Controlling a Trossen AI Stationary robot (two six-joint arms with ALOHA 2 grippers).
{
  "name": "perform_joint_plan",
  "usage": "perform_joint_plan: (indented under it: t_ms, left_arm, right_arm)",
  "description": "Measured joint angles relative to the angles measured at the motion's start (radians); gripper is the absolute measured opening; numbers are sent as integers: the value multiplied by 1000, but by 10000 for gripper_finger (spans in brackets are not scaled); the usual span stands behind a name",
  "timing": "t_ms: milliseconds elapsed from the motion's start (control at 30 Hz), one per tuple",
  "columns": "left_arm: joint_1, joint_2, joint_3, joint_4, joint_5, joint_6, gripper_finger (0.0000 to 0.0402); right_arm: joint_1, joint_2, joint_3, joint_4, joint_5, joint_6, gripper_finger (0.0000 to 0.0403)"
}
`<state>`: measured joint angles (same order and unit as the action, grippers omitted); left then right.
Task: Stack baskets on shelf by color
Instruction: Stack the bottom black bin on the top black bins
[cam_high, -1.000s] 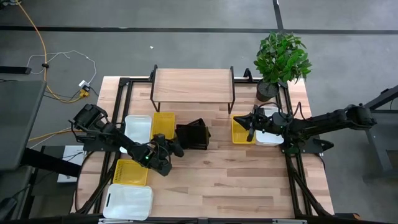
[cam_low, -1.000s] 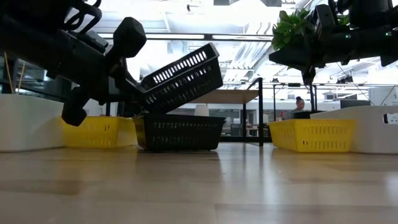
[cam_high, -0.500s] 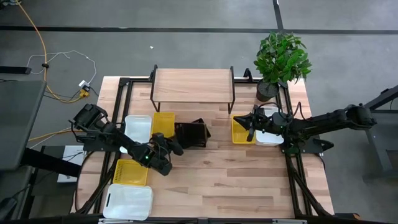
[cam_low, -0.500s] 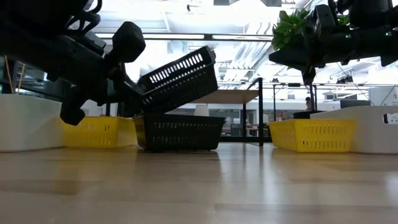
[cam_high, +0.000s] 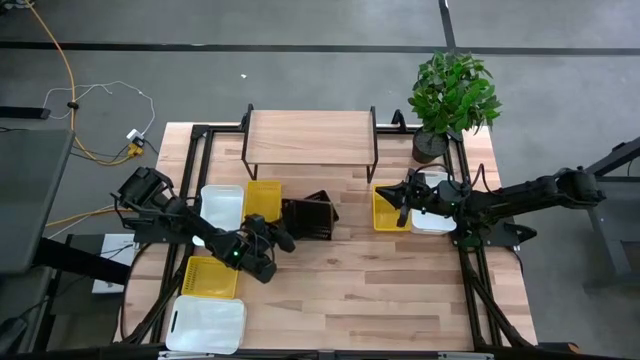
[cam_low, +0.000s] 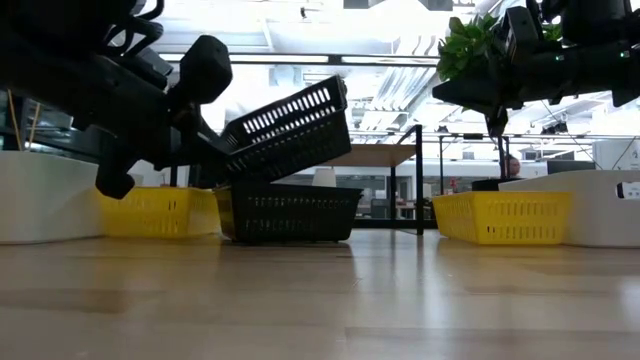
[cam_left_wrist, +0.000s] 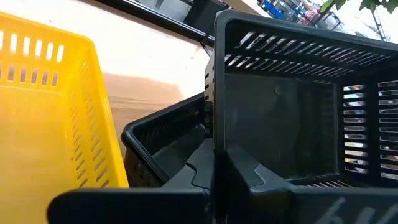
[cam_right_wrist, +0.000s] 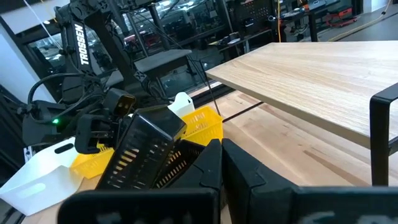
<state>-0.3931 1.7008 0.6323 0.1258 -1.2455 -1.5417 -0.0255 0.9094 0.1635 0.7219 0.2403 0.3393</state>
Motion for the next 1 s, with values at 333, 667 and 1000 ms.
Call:
perform_joint_plan:
  t_ms: [333, 667, 1000]
  left_arm:
    - [0, 0, 0, 2, 3, 1, 44]
    - [0, -1, 0, 2, -16, 9, 118]
    - [0, -131, -1, 1, -45, 198, 173]
  right_arm:
    - [0, 0, 0, -1, 0, 1, 0]
    - [0, 0, 0, -8, 0, 1, 0]
    - [0, 0, 0, -8, 0, 1, 0]
